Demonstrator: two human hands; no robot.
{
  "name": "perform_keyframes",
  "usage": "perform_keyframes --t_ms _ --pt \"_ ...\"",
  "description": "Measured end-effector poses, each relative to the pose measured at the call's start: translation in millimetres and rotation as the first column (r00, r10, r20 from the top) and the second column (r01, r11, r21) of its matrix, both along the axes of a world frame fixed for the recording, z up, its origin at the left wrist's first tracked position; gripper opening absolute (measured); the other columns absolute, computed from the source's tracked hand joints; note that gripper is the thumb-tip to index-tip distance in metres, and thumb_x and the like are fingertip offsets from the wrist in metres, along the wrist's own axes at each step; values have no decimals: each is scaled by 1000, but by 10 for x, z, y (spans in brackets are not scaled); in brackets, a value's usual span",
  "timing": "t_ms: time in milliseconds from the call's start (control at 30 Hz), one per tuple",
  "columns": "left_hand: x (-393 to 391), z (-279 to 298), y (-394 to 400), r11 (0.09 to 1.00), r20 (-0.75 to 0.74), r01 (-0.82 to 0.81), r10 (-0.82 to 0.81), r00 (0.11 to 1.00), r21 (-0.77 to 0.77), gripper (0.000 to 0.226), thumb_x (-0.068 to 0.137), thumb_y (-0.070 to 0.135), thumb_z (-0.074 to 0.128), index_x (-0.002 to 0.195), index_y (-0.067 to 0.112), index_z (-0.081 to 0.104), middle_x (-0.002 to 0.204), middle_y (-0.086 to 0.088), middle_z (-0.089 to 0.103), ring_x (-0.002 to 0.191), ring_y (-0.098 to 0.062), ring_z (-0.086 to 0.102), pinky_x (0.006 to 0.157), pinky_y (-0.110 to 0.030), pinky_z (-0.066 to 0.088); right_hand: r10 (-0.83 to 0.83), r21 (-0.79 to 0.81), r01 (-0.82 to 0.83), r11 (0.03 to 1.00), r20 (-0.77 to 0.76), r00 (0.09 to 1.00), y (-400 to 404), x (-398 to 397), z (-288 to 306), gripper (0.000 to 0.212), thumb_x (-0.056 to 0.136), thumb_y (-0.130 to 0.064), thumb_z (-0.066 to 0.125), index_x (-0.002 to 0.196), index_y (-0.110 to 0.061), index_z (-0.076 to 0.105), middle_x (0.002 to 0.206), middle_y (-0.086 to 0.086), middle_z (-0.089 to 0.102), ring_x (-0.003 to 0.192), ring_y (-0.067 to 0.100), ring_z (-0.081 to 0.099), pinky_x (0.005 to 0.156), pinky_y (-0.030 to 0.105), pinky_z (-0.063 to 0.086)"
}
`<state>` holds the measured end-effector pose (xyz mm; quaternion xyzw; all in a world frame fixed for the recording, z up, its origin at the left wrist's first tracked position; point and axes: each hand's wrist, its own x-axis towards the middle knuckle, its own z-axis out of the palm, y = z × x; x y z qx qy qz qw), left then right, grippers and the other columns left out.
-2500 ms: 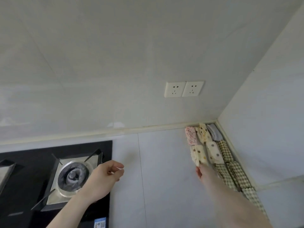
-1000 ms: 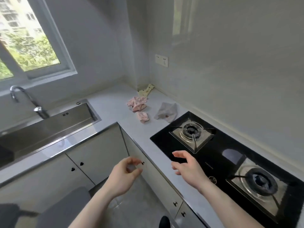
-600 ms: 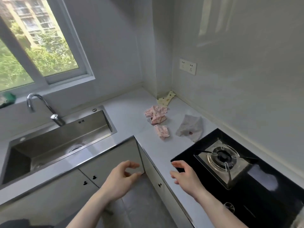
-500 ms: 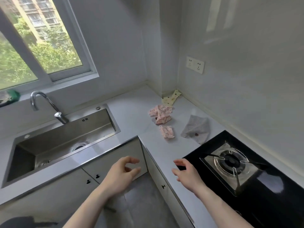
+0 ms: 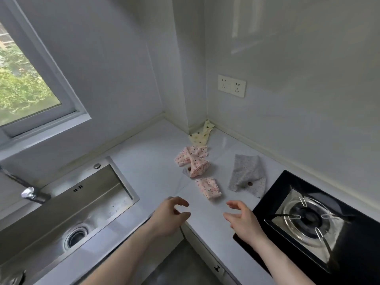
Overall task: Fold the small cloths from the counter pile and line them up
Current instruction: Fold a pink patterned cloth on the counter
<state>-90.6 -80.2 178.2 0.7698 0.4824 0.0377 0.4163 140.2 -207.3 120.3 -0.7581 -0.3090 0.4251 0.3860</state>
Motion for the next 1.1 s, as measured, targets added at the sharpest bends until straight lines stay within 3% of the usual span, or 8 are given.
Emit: perform_keyframes --t_ms 167,367,467,600,667,800,867,1100 --pt "125 -315 808 979 -50 200 -202 978 -46 29 97 38 65 125 30 64 128 10 48 99 -4 65 70 -18 53 -179 -20 180 984 49 983 529 -99 -184 41 93 -30 69 132 -31 54 127 -8 59 110 9 60 80 23 45" --pt "173 -916 1649 908 -188 418 -415 890 -28 34 96 37 62 129 33 61 132 7 49 119 -14 55 95 -26 47 -321 -92 336 937 143 936 1117 -353 -606 61 93 -38 70 147 -22 46 145 -1 50 126 16 52 102 33 46" --pt "257 -1286 1898 880 -223 475 -463 858 -2 37 95 37 59 132 33 61 137 5 51 130 -18 50 106 -29 43 -328 -80 354 932 229 917 1316 -343 -812 59 93 -36 72 145 -21 49 138 1 52 126 17 51 102 31 42" --pt "369 -1785 2091 840 -227 534 -504 833 96 34 90 33 52 121 36 63 125 11 55 117 -17 50 98 -27 43 -303 -79 339 937 295 906 1443 -216 -1113 62 88 -45 75 141 -24 53 128 -4 53 126 19 55 104 32 45" --pt "378 -2067 2119 809 -169 523 -495 852 268 22 84 34 50 102 36 62 106 16 56 101 -15 51 87 -28 44 -301 -50 340 939 357 884 1472 -174 -1358 61 80 -58 70 133 -30 59 125 -5 57 120 20 60 104 38 50" --pt "369 -2397 2084 723 -37 434 -494 869 537 7 87 40 52 87 34 50 89 17 47 85 -12 46 78 -28 40 -337 123 354 927 687 644 1562 -286 -1760 43 83 -53 56 112 -24 71 106 -5 63 96 25 59 84 40 50" --pt "347 -2454 2084 699 -9 419 -508 861 580 8 89 42 51 86 36 47 89 19 46 85 -10 45 78 -28 39 -330 162 319 934 736 591 1583 -343 -1841 27 87 -45 58 105 -28 69 100 -10 63 92 22 59 80 41 50" --pt "300 -2594 2062 667 61 403 -557 829 626 9 86 47 49 91 40 49 93 22 49 89 -3 47 83 -24 39 -349 291 200 936 682 643 1507 -317 -2053 27 96 -29 63 119 -40 70 102 -24 64 98 11 60 86 40 52"
